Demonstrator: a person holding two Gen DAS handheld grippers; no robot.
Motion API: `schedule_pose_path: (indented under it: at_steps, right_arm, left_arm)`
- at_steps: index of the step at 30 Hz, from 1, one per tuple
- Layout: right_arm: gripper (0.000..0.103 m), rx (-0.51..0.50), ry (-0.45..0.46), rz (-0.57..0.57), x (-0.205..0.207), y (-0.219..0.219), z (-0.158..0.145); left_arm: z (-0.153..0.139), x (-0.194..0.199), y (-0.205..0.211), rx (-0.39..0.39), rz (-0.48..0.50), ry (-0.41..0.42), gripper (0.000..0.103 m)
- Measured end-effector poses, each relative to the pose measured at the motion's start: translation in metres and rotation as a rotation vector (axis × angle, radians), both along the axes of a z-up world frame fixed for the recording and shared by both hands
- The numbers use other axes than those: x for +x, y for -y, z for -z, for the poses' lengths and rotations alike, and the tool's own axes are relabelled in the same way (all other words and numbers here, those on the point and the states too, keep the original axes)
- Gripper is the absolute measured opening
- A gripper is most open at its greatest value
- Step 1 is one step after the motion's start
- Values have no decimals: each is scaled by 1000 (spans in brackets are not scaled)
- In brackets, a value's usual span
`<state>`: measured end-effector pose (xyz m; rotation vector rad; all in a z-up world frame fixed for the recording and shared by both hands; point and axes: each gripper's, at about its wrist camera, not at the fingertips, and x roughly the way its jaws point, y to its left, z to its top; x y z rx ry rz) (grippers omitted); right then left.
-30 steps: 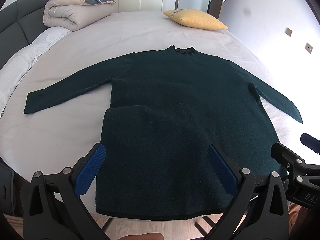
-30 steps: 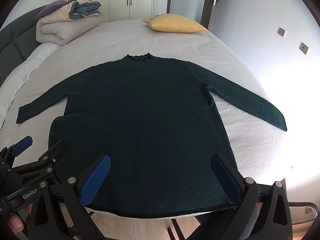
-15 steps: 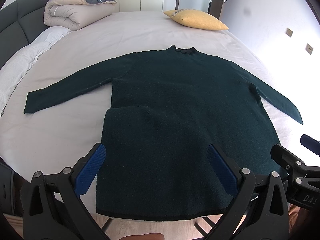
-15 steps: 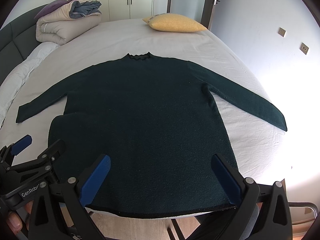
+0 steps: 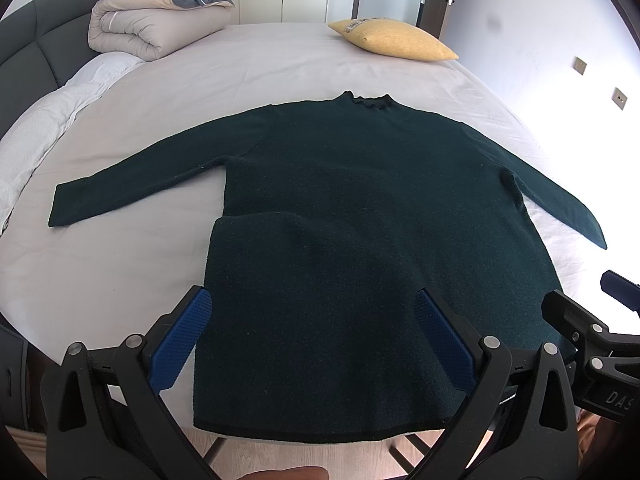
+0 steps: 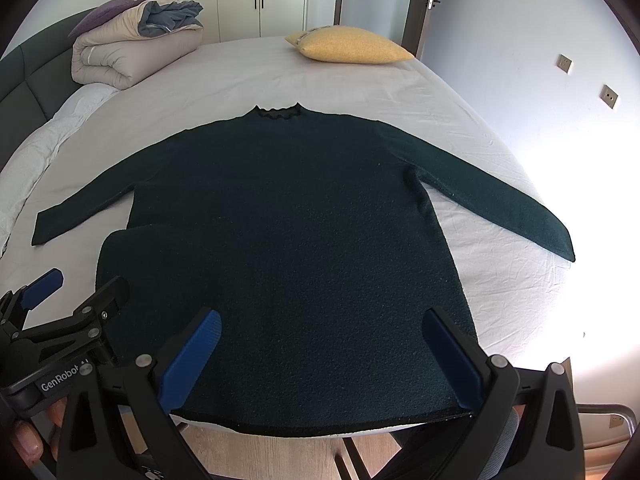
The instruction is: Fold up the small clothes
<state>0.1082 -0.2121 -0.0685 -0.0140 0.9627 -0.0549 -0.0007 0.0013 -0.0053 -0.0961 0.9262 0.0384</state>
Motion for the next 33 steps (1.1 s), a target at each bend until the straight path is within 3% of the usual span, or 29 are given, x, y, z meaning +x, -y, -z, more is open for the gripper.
schedule_pose_path:
  at_steps: [33]
  right_arm:
    - [103,0,-5,3,-3,0,6]
  left_arm:
    - [6,-1,-14,10,-3,9,103]
